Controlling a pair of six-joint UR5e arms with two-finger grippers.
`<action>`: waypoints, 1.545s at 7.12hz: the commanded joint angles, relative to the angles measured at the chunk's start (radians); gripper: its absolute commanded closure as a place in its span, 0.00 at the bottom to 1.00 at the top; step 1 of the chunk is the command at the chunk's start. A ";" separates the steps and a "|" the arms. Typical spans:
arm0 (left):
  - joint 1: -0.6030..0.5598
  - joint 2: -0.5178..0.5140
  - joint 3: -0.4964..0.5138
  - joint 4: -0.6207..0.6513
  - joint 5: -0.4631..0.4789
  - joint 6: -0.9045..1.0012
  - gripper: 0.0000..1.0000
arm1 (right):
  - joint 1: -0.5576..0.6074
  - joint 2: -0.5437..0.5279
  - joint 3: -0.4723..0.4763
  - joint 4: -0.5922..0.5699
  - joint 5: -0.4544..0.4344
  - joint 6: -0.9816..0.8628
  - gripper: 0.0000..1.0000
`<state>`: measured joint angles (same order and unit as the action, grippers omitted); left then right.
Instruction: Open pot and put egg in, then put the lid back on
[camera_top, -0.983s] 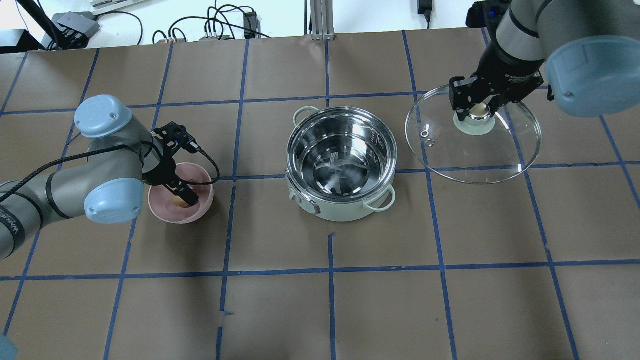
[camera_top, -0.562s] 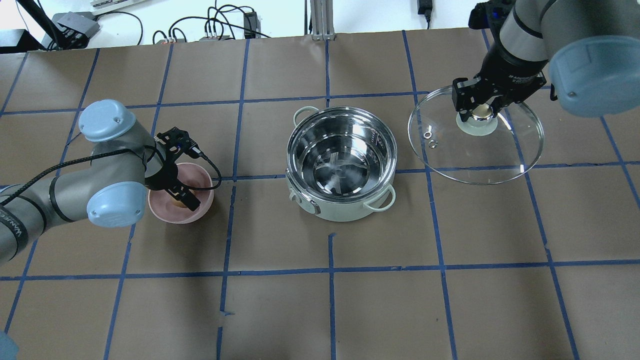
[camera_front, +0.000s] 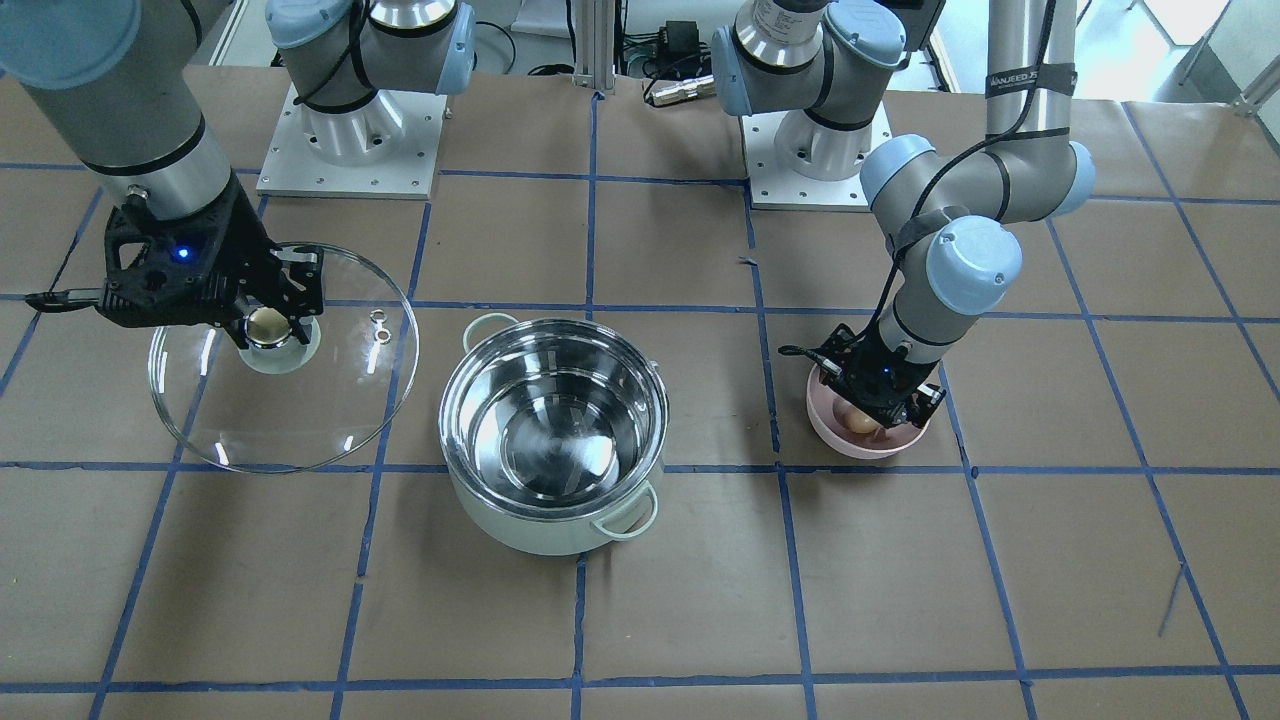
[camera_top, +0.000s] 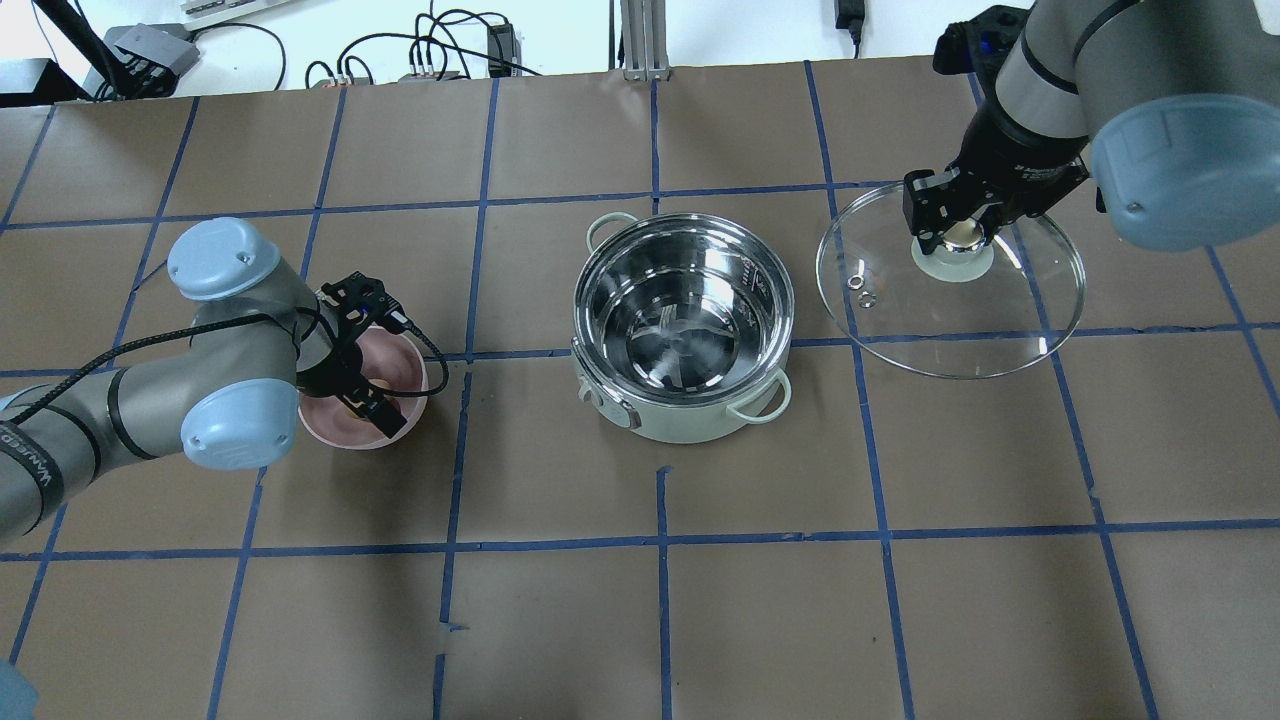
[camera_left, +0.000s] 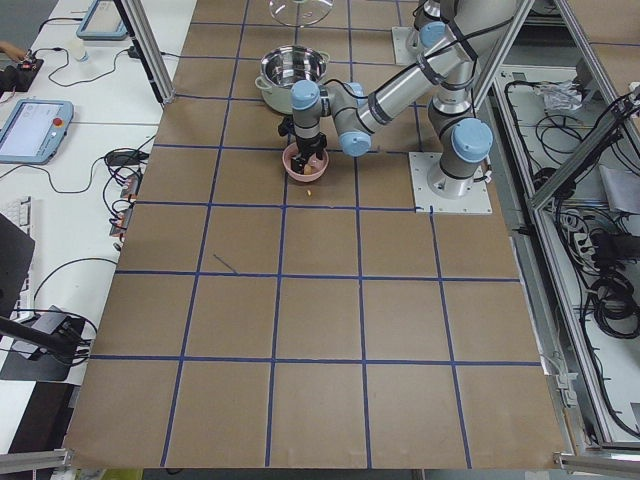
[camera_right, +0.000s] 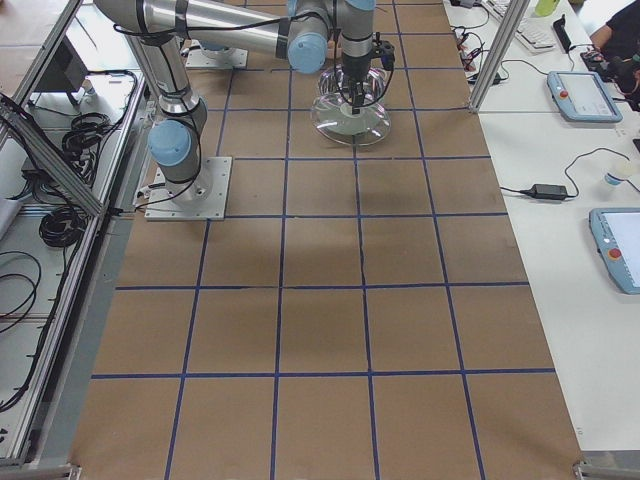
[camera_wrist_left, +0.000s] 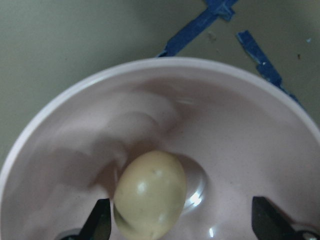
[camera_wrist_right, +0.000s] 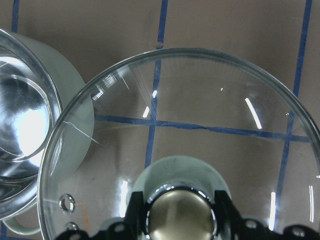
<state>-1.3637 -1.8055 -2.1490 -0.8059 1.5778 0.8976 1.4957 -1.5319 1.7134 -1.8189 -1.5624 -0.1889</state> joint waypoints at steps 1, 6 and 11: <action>0.000 -0.002 -0.002 0.001 -0.005 -0.008 0.17 | -0.023 -0.001 0.026 -0.039 0.001 -0.001 0.82; 0.000 -0.018 0.005 0.007 -0.009 -0.011 0.53 | -0.025 -0.004 0.032 -0.046 0.001 -0.003 0.82; 0.000 -0.018 0.008 0.005 -0.009 -0.042 0.89 | -0.016 -0.004 0.031 -0.048 0.008 0.002 0.82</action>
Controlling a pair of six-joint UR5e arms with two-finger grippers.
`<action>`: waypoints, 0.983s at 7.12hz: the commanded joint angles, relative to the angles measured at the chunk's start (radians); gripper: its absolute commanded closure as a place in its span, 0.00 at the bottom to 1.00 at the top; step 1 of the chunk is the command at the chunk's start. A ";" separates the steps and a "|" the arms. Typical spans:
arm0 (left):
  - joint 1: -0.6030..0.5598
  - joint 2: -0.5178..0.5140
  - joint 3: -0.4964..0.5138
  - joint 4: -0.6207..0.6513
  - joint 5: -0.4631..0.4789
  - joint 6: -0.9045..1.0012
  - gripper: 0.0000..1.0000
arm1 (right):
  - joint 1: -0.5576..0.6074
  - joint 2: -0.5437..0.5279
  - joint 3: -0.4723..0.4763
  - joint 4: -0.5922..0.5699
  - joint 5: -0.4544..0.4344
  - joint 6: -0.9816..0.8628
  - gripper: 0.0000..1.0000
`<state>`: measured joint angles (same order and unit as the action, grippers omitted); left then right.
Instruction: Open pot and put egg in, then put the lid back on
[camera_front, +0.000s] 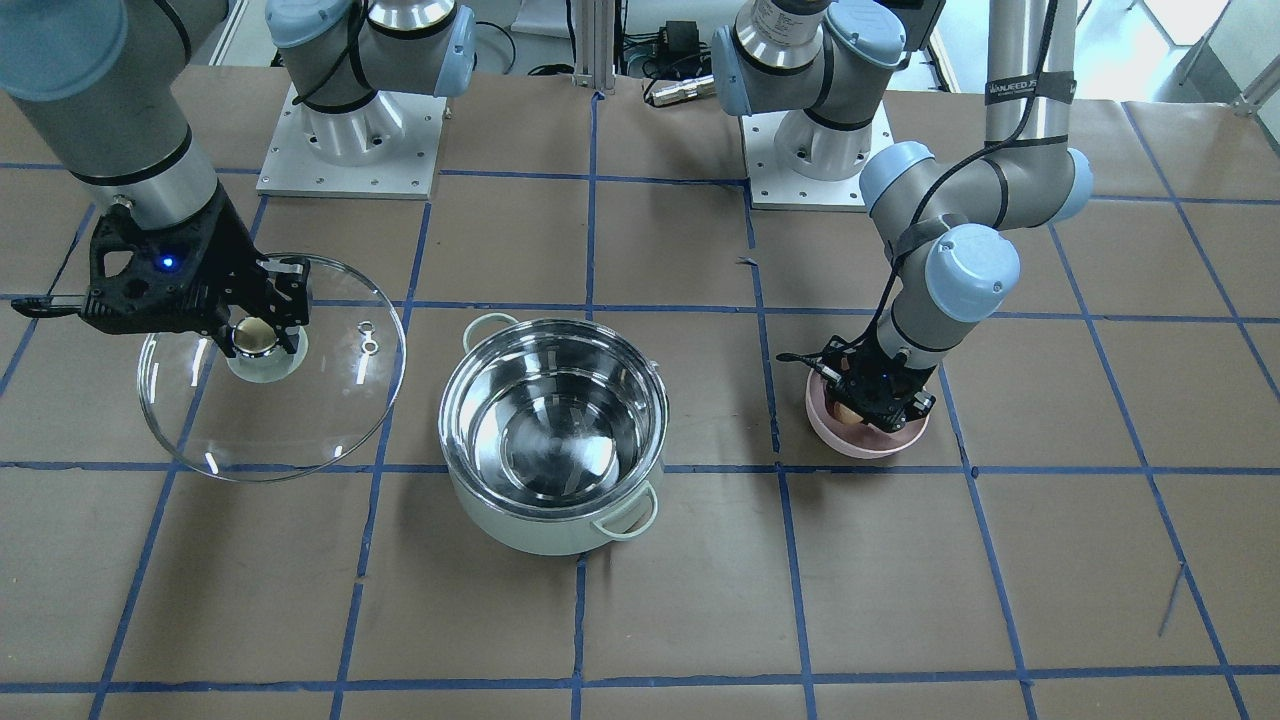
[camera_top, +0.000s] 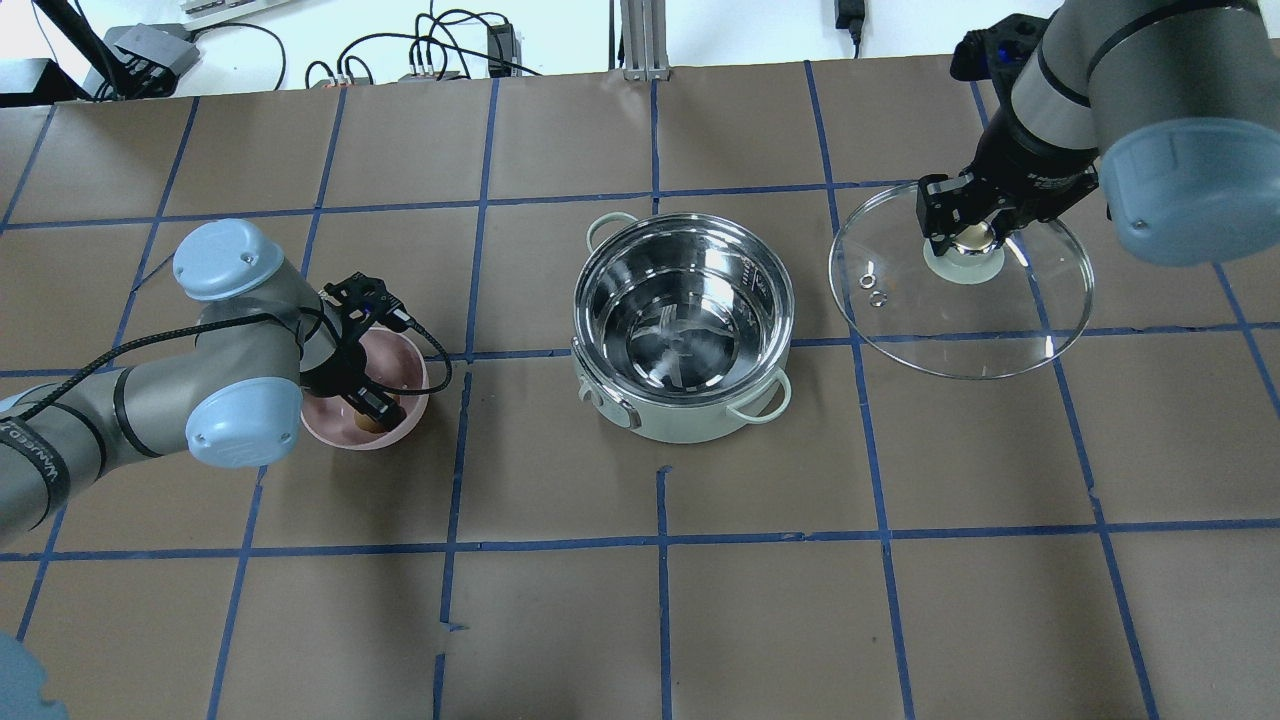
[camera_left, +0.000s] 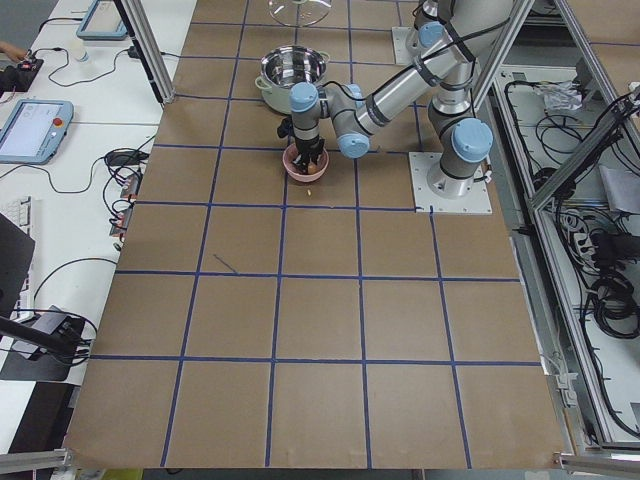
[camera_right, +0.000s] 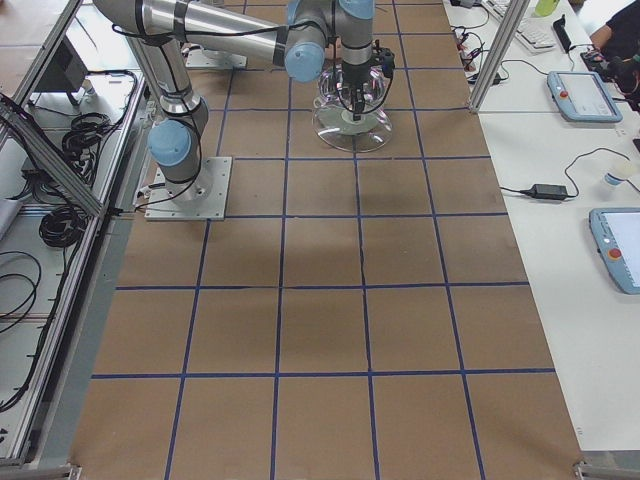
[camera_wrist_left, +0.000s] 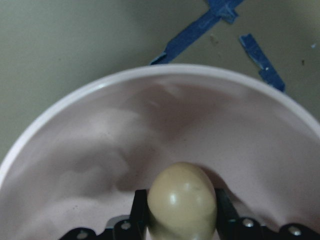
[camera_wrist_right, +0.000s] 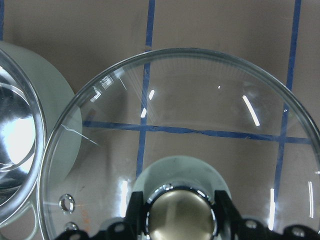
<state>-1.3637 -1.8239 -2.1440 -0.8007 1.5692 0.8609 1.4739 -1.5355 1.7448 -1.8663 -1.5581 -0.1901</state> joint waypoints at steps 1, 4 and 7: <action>0.000 0.003 0.006 0.002 -0.001 -0.022 0.90 | 0.008 -0.002 -0.001 -0.001 0.012 0.007 0.82; -0.031 0.047 0.145 -0.151 0.002 -0.117 0.90 | 0.016 -0.003 -0.008 -0.002 0.013 0.047 0.82; -0.171 0.058 0.346 -0.322 -0.003 -0.430 0.90 | 0.144 -0.002 -0.030 -0.010 -0.005 0.225 0.81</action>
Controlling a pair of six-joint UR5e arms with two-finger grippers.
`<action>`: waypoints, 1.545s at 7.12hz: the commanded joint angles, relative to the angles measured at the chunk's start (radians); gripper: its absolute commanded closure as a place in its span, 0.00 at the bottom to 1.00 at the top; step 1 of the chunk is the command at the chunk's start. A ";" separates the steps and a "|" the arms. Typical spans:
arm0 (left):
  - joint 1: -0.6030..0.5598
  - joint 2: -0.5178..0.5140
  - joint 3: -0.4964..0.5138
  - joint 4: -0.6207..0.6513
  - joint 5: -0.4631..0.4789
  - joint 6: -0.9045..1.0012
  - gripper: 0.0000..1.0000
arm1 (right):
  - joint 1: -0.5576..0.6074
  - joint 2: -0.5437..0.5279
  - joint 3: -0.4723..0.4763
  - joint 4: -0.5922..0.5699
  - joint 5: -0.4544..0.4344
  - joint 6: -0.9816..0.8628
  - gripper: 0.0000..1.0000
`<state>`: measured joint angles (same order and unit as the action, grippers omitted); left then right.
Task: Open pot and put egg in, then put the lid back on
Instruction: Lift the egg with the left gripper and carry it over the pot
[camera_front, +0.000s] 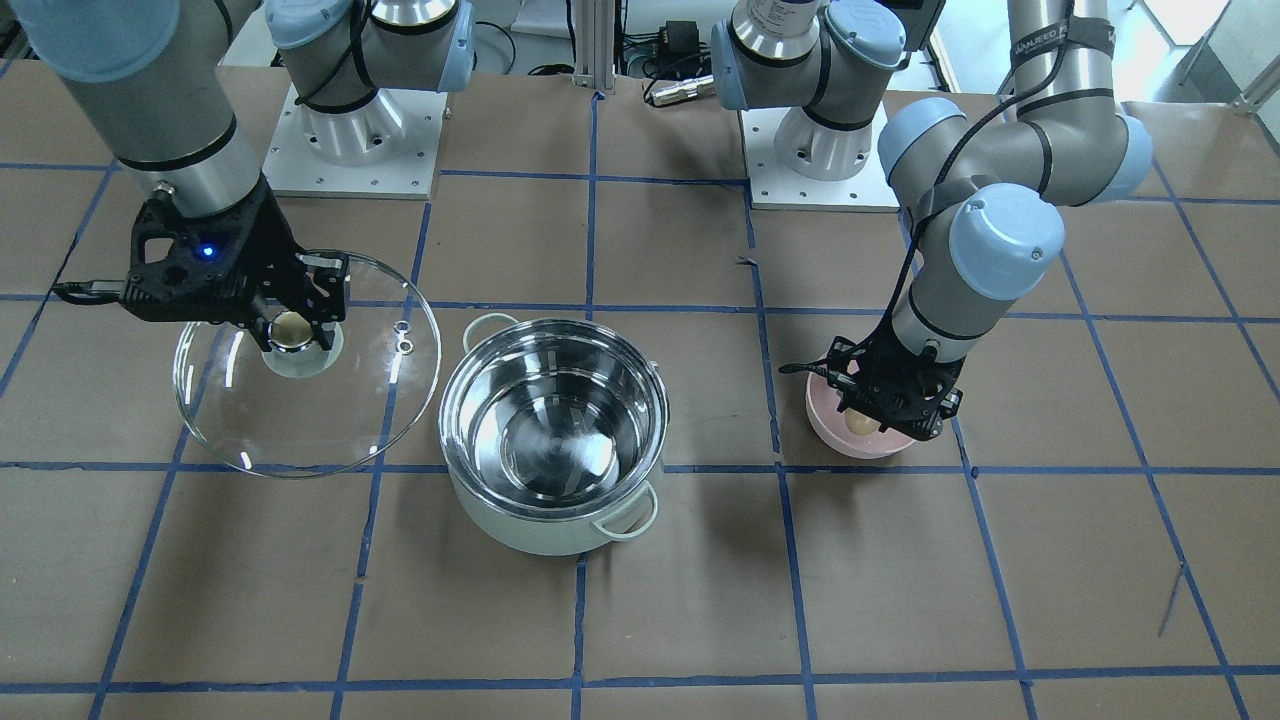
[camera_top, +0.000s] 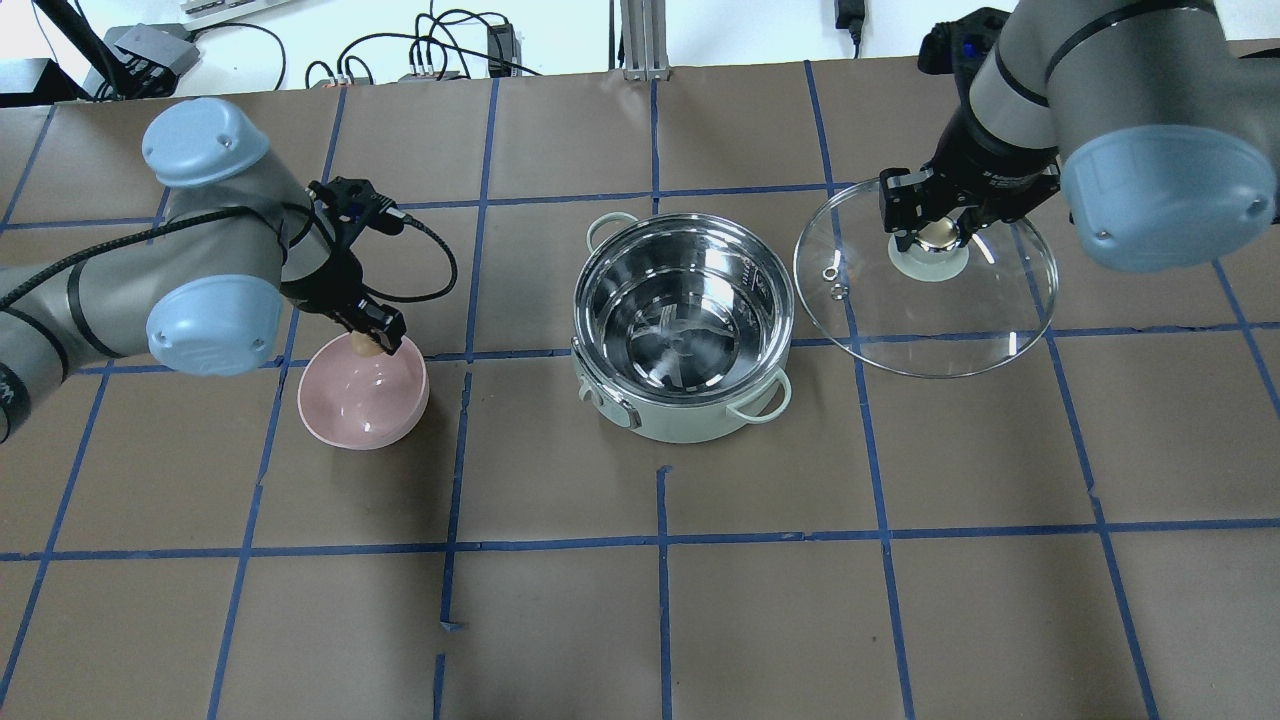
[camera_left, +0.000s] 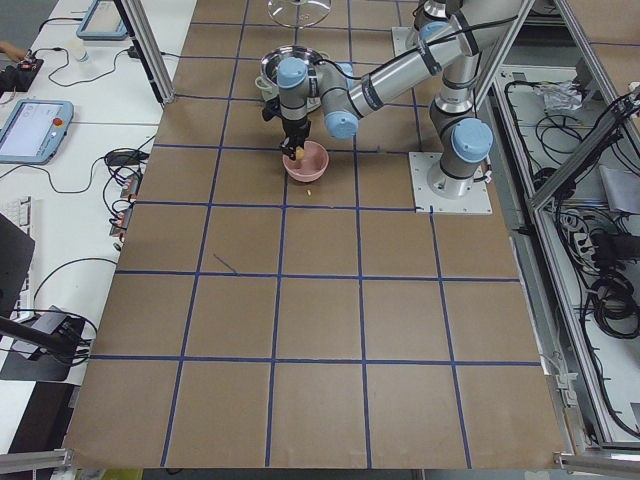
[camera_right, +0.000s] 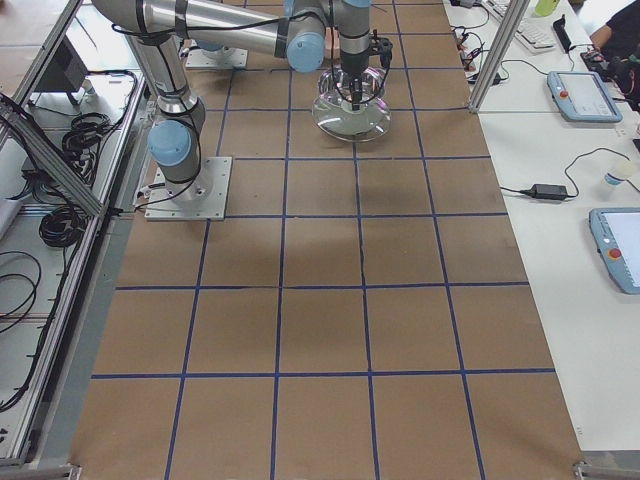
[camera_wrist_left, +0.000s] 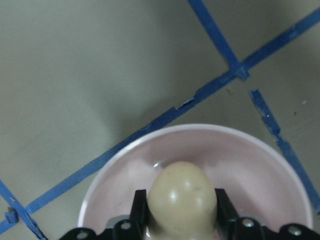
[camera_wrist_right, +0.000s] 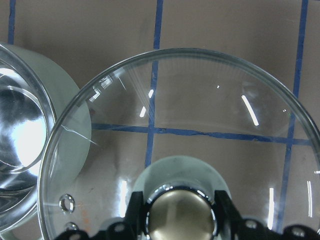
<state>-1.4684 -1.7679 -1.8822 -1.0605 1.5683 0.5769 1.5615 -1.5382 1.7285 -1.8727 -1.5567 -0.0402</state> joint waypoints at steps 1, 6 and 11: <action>-0.125 0.001 0.148 -0.109 -0.019 -0.277 0.90 | 0.069 0.004 -0.026 -0.002 -0.005 0.083 0.81; -0.346 -0.063 0.233 -0.053 -0.045 -0.743 0.90 | -0.090 0.029 -0.014 -0.022 0.001 -0.159 0.81; -0.487 -0.203 0.238 0.034 0.067 -0.967 0.91 | -0.146 0.033 -0.001 -0.022 0.009 -0.205 0.81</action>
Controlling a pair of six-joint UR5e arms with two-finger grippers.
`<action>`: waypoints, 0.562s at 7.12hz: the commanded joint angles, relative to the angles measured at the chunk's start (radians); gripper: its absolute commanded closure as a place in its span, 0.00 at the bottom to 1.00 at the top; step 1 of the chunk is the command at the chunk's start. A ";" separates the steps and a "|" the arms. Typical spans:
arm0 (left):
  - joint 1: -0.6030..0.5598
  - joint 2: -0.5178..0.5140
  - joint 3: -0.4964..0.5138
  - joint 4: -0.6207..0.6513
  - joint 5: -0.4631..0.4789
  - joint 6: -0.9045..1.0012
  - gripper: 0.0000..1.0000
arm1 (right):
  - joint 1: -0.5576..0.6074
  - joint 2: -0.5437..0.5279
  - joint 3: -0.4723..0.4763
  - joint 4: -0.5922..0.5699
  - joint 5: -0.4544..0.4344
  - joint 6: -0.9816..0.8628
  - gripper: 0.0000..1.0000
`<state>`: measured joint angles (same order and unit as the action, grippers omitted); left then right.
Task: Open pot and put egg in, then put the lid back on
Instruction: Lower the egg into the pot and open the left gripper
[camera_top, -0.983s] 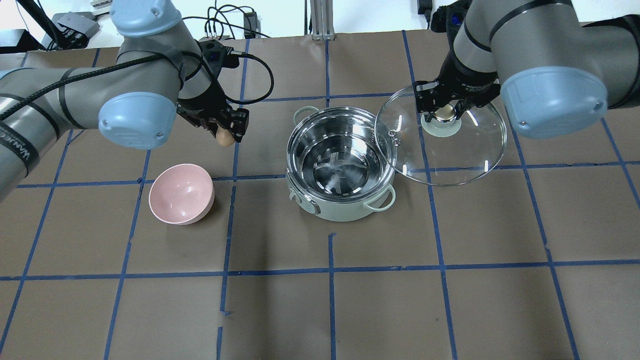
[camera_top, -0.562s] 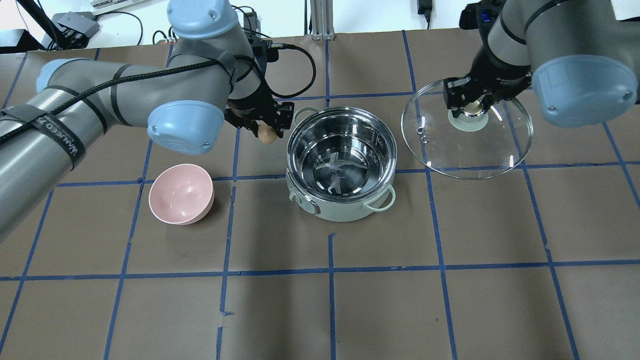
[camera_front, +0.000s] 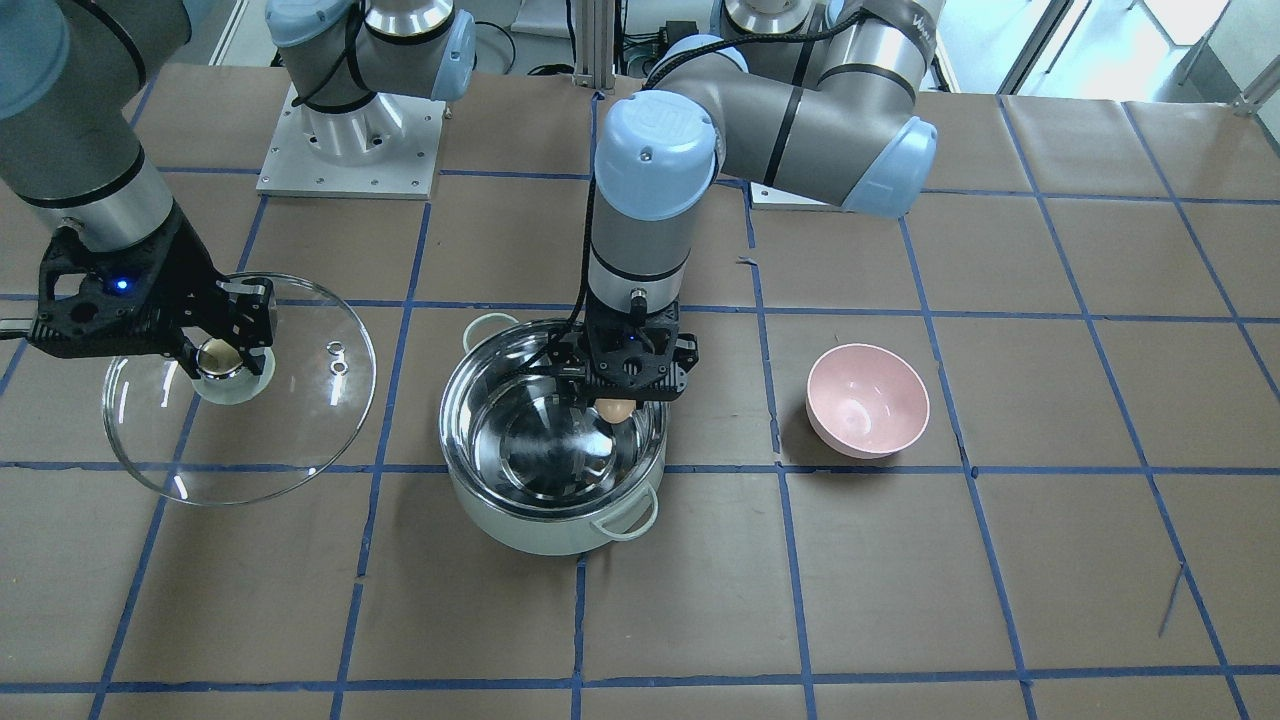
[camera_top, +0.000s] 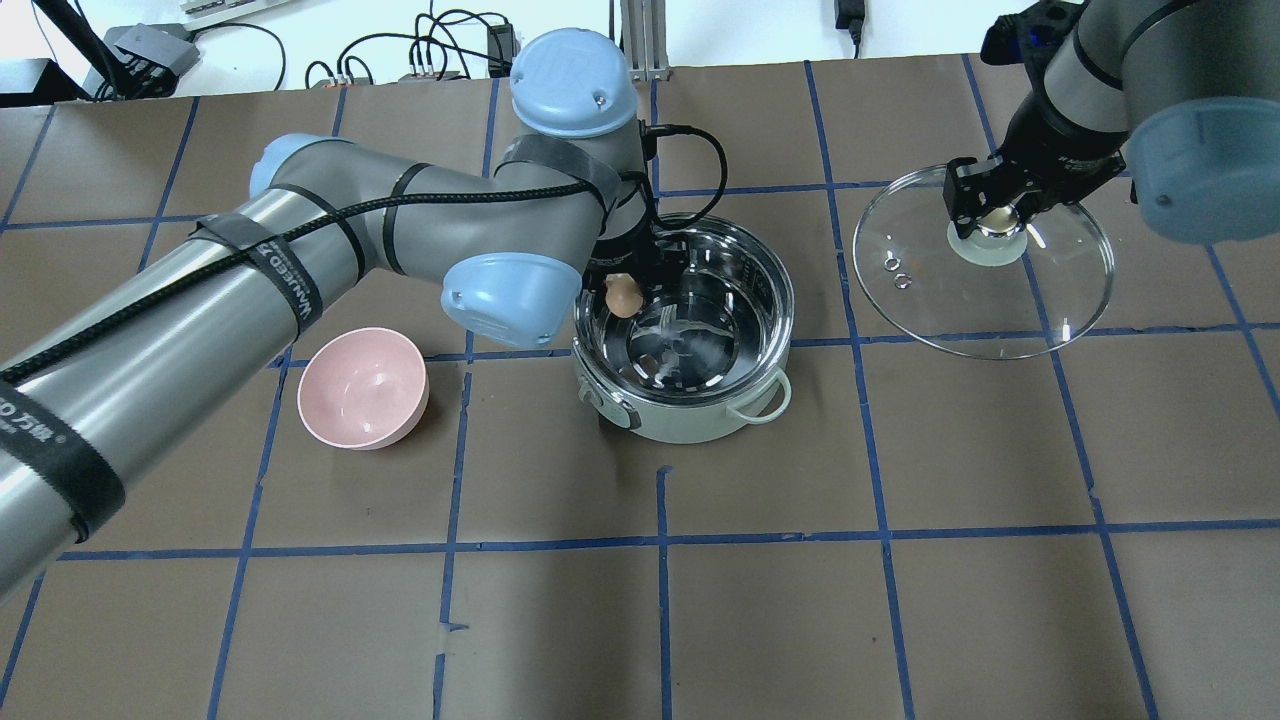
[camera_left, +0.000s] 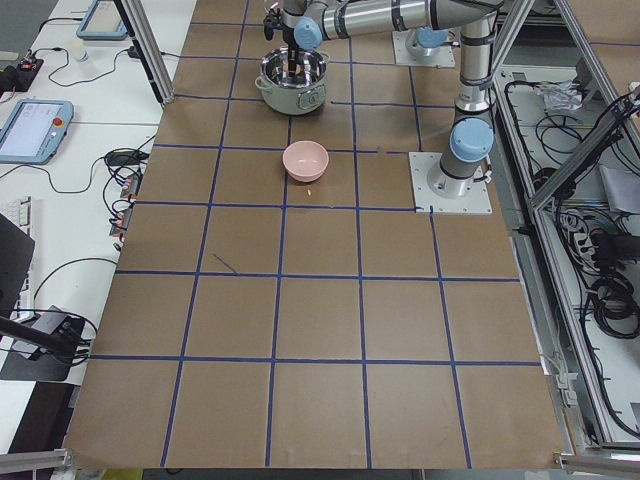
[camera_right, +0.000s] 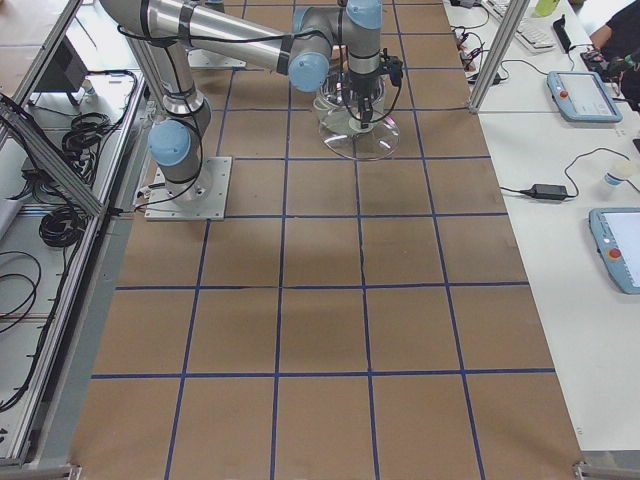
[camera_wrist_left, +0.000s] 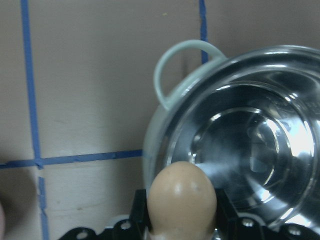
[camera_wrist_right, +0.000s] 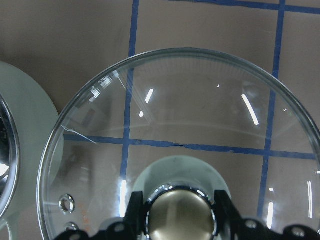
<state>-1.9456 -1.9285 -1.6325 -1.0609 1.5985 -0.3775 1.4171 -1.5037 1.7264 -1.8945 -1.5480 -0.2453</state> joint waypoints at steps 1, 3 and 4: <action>-0.016 -0.059 -0.006 0.073 0.034 -0.014 0.90 | -0.001 -0.001 0.001 0.000 0.002 0.000 0.81; -0.027 -0.060 -0.006 0.073 0.041 -0.006 0.64 | -0.001 -0.001 0.001 0.000 0.002 0.001 0.81; -0.029 -0.056 -0.012 0.073 0.043 -0.008 0.55 | -0.001 -0.003 0.001 0.000 0.003 0.003 0.81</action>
<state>-1.9714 -1.9865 -1.6402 -0.9898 1.6380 -0.3862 1.4159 -1.5053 1.7272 -1.8945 -1.5460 -0.2438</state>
